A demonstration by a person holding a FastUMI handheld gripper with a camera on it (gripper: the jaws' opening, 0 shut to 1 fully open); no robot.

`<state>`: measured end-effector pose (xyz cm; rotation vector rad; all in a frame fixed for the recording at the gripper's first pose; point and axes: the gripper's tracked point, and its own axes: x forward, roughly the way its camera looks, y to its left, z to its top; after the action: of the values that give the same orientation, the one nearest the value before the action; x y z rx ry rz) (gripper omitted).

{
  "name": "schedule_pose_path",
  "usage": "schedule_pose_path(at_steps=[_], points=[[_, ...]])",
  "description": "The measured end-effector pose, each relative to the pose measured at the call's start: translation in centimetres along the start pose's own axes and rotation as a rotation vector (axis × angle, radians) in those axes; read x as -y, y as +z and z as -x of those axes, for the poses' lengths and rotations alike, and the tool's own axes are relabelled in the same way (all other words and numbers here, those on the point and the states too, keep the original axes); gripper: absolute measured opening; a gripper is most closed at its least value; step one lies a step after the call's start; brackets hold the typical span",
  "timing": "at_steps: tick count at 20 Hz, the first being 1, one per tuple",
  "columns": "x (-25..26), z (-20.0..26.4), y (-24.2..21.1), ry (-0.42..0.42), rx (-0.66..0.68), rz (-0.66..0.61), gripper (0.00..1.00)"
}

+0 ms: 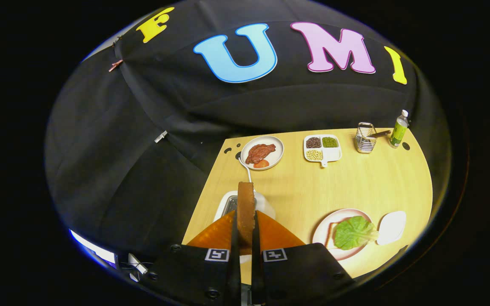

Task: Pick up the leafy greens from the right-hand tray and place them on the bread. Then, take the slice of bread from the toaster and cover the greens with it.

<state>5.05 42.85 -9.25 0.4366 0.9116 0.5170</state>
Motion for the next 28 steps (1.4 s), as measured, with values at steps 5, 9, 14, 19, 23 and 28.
schedule_pose_path(at_steps=[5,9,14,19,23,28], points=[[7.5,2.7,-1.7,-0.001,0.01,-0.036,0.14],[14.5,3.1,-5.0,-0.041,-0.019,-0.097,0.14],[20.4,0.0,-9.4,-0.058,-0.064,-0.177,0.14],[22.9,-3.5,-11.6,-0.047,-0.067,-0.264,0.14],[24.5,-5.7,-13.3,-0.002,-0.063,-0.403,0.14],[27.8,-6.5,-14.5,-0.04,-0.071,-0.437,0.14]])
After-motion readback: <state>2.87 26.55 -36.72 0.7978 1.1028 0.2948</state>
